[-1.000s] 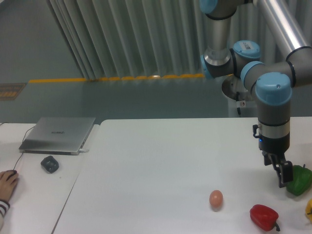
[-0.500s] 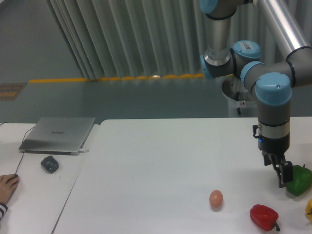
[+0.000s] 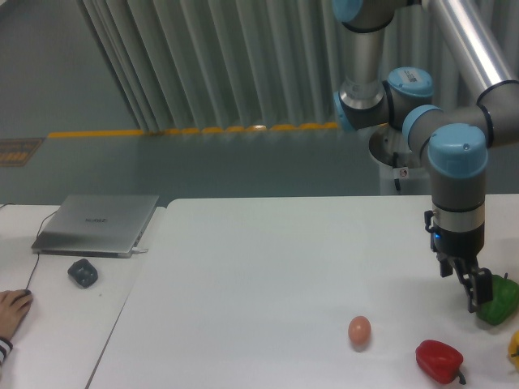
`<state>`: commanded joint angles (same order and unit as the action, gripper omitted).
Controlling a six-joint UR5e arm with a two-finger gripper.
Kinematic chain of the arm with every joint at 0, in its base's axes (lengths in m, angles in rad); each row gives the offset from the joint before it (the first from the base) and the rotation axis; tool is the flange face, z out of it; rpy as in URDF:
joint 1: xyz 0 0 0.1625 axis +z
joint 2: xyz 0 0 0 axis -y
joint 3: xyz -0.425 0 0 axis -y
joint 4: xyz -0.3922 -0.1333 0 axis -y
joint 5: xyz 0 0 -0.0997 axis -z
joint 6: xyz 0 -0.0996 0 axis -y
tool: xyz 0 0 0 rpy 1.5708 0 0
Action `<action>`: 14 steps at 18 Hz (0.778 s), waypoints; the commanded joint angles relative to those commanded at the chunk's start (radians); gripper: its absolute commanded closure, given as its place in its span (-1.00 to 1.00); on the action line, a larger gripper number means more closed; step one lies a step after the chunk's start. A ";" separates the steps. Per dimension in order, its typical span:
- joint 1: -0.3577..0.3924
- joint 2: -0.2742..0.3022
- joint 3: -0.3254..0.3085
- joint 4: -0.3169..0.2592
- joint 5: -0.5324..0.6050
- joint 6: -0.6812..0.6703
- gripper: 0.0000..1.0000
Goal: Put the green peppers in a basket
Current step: 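Lower the gripper onto the green bell pepper, then close the gripper around the green pepper's stem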
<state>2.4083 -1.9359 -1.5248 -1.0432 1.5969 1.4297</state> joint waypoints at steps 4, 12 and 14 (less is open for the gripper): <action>0.002 0.000 0.003 0.002 0.002 -0.005 -1.00; 0.015 0.006 -0.009 -0.011 0.112 0.009 -1.00; 0.014 0.005 -0.026 -0.012 0.143 0.020 -1.00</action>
<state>2.4222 -1.9313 -1.5507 -1.0554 1.7394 1.4495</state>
